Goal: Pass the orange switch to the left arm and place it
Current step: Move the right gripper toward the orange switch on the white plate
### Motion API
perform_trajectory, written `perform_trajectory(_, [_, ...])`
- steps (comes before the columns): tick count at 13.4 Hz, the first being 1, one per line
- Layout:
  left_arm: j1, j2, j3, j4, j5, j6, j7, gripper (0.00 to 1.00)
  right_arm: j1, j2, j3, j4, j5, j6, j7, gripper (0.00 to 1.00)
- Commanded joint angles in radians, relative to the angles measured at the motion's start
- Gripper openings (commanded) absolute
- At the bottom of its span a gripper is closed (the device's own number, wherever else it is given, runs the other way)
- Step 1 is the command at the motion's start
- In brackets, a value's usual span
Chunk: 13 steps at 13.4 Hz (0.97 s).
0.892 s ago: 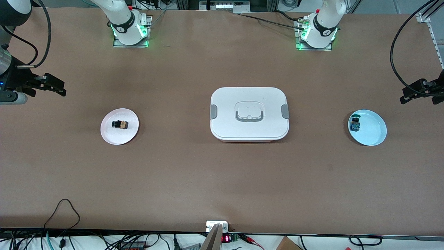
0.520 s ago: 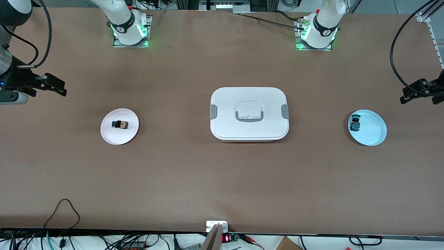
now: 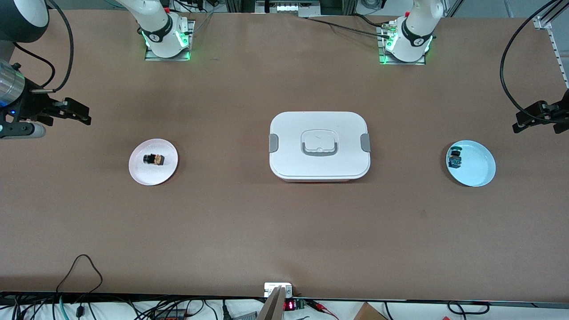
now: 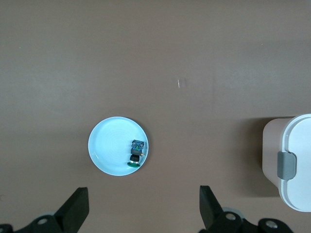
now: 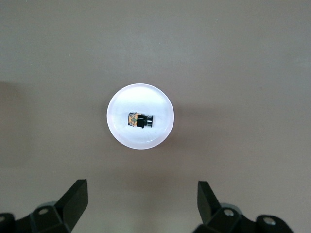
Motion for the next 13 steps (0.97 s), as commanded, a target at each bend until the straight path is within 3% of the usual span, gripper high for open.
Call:
perform_trajectory(1, [0.002,0.012,-0.003,0.030,0.012,-0.019,0.008,1.00,-0.011,0.034,0.006,0.003,0.019,0.016,-0.003,1.00])
perform_trajectory(5, [0.000,0.012,-0.005,0.031,0.012,-0.019,0.010,1.00,-0.002,0.091,0.005,0.003,0.024,0.042,0.000,1.00])
perform_trajectory(11, [0.000,0.012,-0.003,0.031,0.012,-0.019,0.011,1.00,0.000,0.211,0.005,0.002,0.022,0.169,0.008,1.00])
perform_trajectory(13, [0.000,0.012,-0.003,0.031,0.014,-0.019,0.011,1.00,0.004,0.222,0.006,-0.048,0.024,0.253,0.010,1.00])
